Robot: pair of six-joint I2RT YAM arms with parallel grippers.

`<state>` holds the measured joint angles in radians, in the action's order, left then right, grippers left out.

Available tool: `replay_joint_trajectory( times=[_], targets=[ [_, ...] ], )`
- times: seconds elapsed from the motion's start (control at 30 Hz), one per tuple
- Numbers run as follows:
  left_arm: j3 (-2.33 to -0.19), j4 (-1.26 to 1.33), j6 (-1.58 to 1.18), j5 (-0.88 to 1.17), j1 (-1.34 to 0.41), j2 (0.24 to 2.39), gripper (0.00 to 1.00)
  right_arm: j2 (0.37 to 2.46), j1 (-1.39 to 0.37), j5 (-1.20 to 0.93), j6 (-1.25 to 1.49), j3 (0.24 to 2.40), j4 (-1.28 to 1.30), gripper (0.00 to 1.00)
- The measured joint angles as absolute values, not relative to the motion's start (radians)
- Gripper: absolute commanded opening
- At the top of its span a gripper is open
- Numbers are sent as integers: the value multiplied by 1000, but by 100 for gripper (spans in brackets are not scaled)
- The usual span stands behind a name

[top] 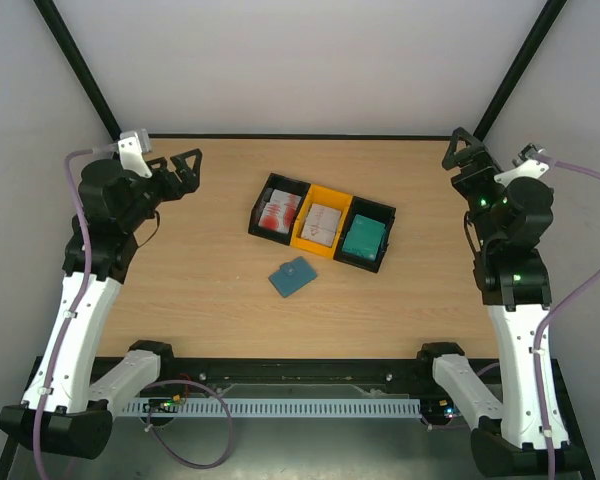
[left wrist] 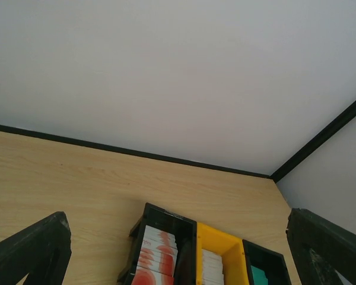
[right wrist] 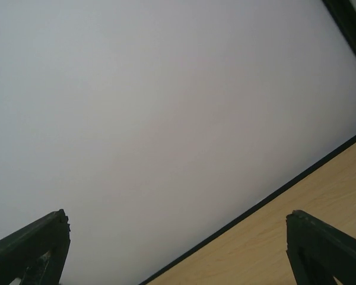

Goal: Put the credit cards into the card holder
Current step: Adjust the card holder at the center of the board.

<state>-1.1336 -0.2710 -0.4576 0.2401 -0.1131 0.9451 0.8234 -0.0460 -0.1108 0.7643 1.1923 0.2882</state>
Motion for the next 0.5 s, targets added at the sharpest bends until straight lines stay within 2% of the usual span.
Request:
replay_joint_trajectory(
  times=[0.3, 0.5],
  targets=[
    [-1124, -274, -480, 233, -113, 939, 100, 883, -46, -311, 754, 1203, 307, 99],
    [-979, -195, -532, 258, -113, 834, 100, 849, -49, -552, 767, 1102, 278, 96]
  ],
)
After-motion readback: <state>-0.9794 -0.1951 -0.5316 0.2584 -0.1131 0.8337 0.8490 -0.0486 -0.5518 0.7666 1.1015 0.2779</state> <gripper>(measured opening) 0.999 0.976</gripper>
